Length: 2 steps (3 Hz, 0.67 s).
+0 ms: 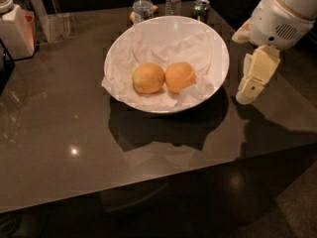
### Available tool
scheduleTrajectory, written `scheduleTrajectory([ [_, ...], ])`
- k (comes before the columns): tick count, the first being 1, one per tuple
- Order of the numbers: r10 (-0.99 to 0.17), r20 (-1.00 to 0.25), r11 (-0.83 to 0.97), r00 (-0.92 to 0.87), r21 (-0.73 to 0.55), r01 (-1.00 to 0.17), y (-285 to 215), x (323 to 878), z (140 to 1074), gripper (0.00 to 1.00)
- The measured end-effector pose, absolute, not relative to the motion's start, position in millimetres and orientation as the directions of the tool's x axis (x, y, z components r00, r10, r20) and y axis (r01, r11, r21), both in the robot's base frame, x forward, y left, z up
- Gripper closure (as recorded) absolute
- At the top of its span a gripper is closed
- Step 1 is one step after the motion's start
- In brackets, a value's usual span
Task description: Pick orange from white bowl
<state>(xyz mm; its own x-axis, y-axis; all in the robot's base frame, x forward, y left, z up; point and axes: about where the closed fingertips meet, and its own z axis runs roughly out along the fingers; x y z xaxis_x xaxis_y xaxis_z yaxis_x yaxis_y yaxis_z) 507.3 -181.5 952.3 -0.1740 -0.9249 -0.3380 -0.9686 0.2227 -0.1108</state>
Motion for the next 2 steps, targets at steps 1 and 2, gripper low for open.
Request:
scheduleTrajectory([
  [1, -0.923, -0.344, 0.225, -0.172, -0.121, -0.967, -180.2, 512.1, 952.0, 0.0],
  [2, -0.923, -0.345, 0.224, -0.171, -0.121, -0.967, -180.0, 512.2, 951.9, 0.0],
])
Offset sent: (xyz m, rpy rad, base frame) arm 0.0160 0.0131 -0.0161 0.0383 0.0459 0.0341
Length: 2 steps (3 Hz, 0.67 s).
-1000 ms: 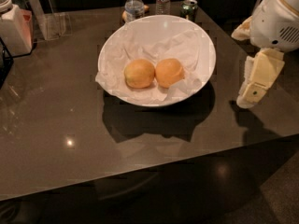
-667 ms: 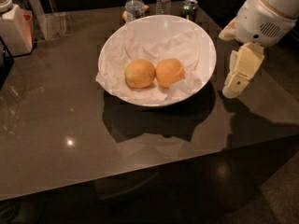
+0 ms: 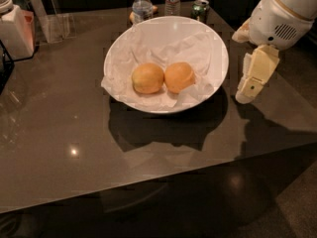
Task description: Pick orange from white bowl
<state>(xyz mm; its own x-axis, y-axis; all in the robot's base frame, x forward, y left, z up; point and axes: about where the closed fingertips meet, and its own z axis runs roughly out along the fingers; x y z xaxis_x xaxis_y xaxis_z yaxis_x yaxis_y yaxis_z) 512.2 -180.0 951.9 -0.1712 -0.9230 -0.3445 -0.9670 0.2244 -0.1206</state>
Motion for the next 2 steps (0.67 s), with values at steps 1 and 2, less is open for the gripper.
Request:
scheduleTrajectory([
  [1, -0.928, -0.354, 0.154, -0.113, -0.091, -0.984, -149, 533, 940, 0.0],
  [2, -0.931, -0.361, 0.082, -0.054, -0.063, -0.995, -115, 556, 927, 0.0],
])
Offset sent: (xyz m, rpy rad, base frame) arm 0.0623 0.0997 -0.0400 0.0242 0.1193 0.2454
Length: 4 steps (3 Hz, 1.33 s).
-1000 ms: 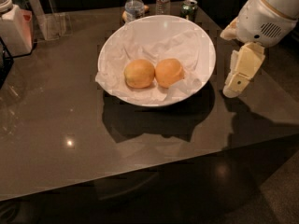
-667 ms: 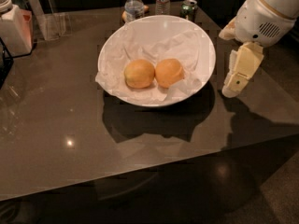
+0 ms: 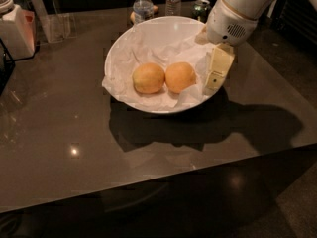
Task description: Pick orange from white bowl
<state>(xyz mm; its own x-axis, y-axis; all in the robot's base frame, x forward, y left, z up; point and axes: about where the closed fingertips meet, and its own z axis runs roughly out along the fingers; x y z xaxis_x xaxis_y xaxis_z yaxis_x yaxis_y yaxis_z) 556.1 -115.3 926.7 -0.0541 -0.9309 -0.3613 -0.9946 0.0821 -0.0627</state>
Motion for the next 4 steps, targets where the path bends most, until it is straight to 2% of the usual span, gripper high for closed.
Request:
scheduleTrajectory([
  [1, -0.928, -0.368, 0.085, -0.052, -0.074, -0.994, -112, 560, 926, 0.15],
  [2, -0.927, -0.371, 0.085, -0.05, -0.079, -0.993, -111, 562, 926, 0.35],
  [4, -0.93, -0.366, 0.089, -0.039, -0.121, -0.989, -107, 573, 945, 0.22],
])
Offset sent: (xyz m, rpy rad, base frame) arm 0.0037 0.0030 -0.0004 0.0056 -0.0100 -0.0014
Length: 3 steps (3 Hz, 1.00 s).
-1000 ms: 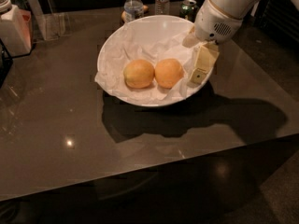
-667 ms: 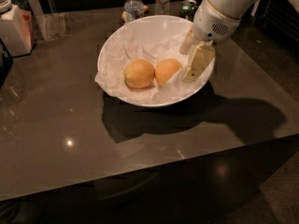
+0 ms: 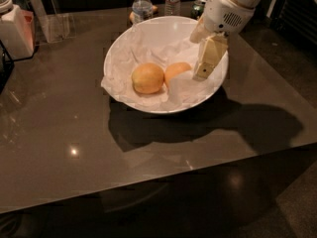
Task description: Pick orange from white bowl
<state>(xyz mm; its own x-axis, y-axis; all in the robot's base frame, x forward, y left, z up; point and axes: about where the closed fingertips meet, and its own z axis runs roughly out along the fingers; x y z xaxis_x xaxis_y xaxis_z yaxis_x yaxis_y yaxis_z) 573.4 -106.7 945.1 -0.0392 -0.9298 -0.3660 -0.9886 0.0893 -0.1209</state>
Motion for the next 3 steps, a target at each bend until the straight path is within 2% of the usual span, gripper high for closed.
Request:
scheduleTrajectory([
  [1, -0.93, -0.362, 0.098, -0.058, -0.093, -0.991, -112, 564, 945, 0.24],
  [2, -0.937, -0.341, 0.115, -0.072, -0.106, -0.988, -116, 556, 954, 0.32],
  [3, -0.951, -0.302, 0.11, -0.065, -0.134, -0.985, -115, 557, 971, 0.34],
])
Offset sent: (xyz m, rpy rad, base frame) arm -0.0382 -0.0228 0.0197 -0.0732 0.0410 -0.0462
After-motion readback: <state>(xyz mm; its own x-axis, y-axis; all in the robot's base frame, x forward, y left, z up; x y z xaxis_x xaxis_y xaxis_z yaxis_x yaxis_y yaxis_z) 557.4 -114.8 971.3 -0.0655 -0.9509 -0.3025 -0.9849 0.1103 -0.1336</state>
